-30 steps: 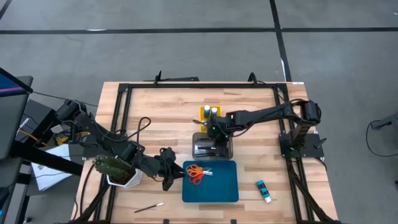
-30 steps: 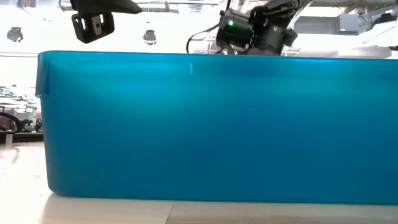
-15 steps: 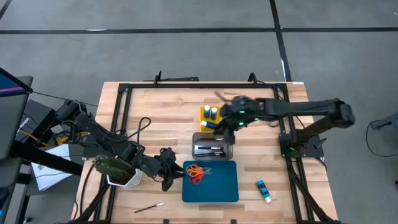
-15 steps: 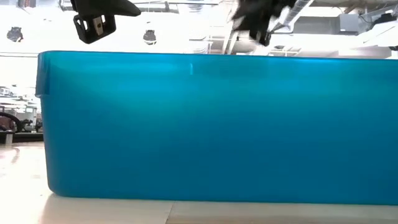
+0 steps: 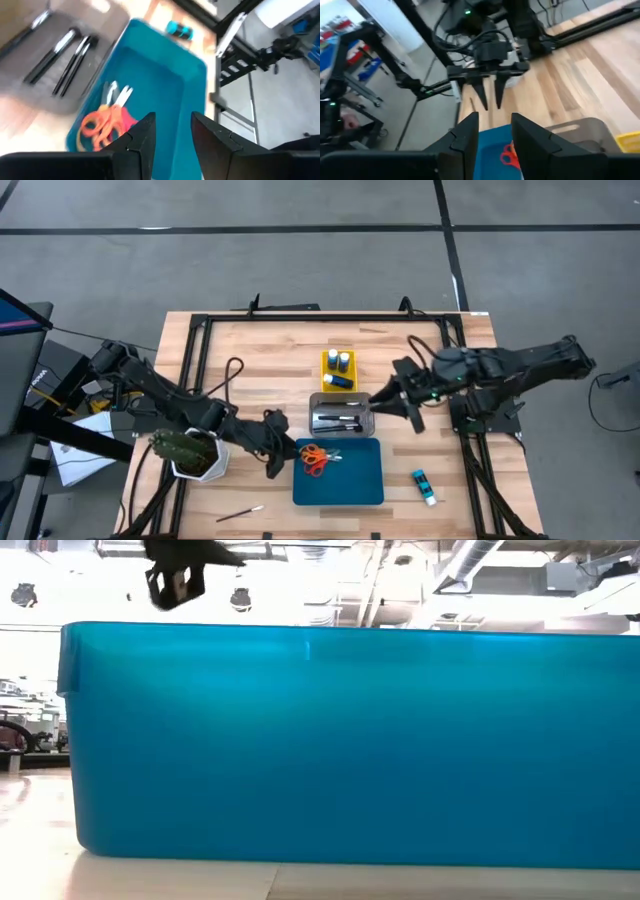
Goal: Pick & Place Paint Supplies
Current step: Put the makeup brush into the black bin
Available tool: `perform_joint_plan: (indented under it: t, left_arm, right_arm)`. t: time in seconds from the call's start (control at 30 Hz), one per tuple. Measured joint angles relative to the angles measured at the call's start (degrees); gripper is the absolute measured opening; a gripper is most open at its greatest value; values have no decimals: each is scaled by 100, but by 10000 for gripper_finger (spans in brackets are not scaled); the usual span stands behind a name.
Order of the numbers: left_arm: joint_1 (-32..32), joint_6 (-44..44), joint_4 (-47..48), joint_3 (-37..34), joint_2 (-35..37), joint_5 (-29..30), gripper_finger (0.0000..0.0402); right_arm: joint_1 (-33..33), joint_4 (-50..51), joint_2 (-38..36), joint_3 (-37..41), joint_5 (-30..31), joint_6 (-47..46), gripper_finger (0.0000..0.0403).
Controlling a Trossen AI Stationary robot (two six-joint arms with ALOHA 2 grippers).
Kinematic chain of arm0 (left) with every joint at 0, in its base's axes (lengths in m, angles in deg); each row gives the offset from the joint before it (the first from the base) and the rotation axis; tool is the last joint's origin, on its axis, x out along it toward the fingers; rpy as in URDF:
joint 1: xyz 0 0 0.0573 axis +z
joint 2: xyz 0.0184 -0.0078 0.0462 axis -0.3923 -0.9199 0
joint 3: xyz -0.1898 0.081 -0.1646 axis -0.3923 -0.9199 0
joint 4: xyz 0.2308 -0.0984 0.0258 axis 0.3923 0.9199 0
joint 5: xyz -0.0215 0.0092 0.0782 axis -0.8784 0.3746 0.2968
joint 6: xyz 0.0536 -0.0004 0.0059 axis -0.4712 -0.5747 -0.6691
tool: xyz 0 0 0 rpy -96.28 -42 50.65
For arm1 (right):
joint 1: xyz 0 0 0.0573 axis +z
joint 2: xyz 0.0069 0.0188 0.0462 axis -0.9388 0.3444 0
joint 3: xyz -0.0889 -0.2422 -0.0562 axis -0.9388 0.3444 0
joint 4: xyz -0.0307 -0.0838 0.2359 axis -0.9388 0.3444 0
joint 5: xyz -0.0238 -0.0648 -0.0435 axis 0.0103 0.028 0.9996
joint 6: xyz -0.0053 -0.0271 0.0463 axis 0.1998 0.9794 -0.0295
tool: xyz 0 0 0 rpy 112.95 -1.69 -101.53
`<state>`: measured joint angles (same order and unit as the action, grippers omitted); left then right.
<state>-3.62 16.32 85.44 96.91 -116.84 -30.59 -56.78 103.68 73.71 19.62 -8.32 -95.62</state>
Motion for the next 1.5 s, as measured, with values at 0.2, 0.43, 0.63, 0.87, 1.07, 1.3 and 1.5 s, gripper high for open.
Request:
perform_joint_plan:
  t: [0.2, 0.43, 0.63, 0.87, 1.07, 1.3, 1.5]
  left_arm:
    - [188, -414, 468, 610, 2, -33, 118]
    - [309, -567, 1144, 905, 4, -27, 118]
    - [308, -198, 2005, 905, 4, -278, 118]
    - [308, 425, 2776, 905, 2, -1054, 118]
    - [231, 828, 2837, 905, -75, -1559, 118]
    - [-19, 818, 2810, 932, -498, -1903, 118]
    - [-217, 804, 2537, 929, -1058, -2472, 118]
  right_arm:
    - [763, -72, -374, 2, 734, -34, 111]
    - [1961, 478, -1139, 0, 2501, 2, 111]
    - [3322, 1346, -1791, 0, 4567, -589, 111]
    - [4408, 1949, -1827, 2, 6338, -1421, 111]
    - [5029, 2327, -1664, 2, 7666, -2050, 111]
    - [5872, 2375, -1611, 4, 8317, -2131, 111]
    - [6298, 2393, -1562, 4, 8578, -2438, 111]
